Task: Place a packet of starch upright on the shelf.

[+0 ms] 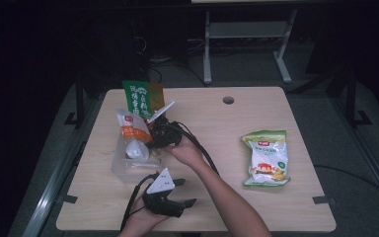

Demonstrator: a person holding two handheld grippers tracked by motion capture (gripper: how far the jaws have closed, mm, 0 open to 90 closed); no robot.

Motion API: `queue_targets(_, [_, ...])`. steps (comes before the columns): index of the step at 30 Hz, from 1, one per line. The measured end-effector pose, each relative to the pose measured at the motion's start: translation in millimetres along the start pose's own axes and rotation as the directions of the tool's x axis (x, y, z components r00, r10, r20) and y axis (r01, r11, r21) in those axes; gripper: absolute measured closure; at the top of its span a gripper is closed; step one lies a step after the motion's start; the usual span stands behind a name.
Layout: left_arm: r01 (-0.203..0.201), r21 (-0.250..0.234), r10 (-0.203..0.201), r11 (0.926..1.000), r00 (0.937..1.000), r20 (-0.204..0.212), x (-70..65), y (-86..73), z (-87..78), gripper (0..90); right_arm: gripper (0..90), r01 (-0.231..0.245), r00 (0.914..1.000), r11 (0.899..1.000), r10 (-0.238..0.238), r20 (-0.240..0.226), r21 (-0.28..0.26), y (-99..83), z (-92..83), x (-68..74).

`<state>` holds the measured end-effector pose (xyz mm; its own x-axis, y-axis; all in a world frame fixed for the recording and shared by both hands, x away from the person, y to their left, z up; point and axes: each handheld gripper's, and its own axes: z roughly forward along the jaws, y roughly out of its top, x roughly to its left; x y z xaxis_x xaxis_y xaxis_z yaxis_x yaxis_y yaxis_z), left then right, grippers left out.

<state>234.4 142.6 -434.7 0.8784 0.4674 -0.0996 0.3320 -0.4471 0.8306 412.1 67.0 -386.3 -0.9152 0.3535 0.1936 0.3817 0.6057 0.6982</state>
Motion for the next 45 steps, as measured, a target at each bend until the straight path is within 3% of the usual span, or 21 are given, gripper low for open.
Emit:
queue_targets(2, [-0.001, 0.001, 0.001, 1.0000, 1.0000, -0.001, -0.2, 0.1, 0.1, 27.5, 87.0, 0.003, 1.0000, 1.000, -0.003, -0.003, 0.007, 0.3, -1.2, -0.3])
queue_targets(4, [-0.001, 0.001, 0.001, 1.0000, 1.0000, -0.001, -0.3, 0.1, 0.1, 27.5, 89.3, 0.019, 0.9998, 1.000, -0.019, 0.007, 0.003, -1.7, 0.0, -1.7])
queue_targets(7, [-0.002, 0.006, 0.002, 1.0000, 1.0000, -0.003, 0.1, 0.0, 0.3, 27.5, 89.3, -0.027, 0.9994, 1.000, 0.027, -0.021, -0.008, -5.1, 0.2, -5.5])
queue_targets(14, [-0.006, 0.010, 0.006, 0.9999, 1.0000, -0.006, 0.9, -0.2, 0.6, 27.5, 77.2, -0.011, 0.9999, 1.000, 0.011, -0.009, -0.006, -5.2, -2.6, -6.1])
queue_targets(18, [-0.010, 0.011, 0.010, 0.9999, 0.9999, -0.009, 1.4, 0.1, -0.1, 27.5, 69.1, -0.035, 0.9993, 0.999, 0.035, -0.011, -0.011, -5.1, -9.5, -6.0])
queue_targets(25, [-0.006, 0.011, 0.006, 0.9999, 0.9999, -0.012, 1.4, 0.2, 0.4, 27.5, 65.1, -0.033, 0.9994, 0.999, 0.033, -0.012, -0.024, -8.1, -26.9, -5.9])
queue_targets(35, [-0.008, 0.013, 0.009, 0.9999, 0.9998, -0.018, 2.9, 0.7, 0.5, 27.5, 60.3, 0.012, 0.9998, 0.999, -0.012, 0.016, -0.042, -14.9, -50.0, -6.3])
queue_targets(45, [-0.018, 0.015, 0.019, 0.9997, 0.9996, -0.023, 4.0, 0.6, 1.2, 27.5, 53.6, -0.035, 0.9992, 0.998, 0.035, 0.017, -0.043, -29.3, -71.8, -12.3])
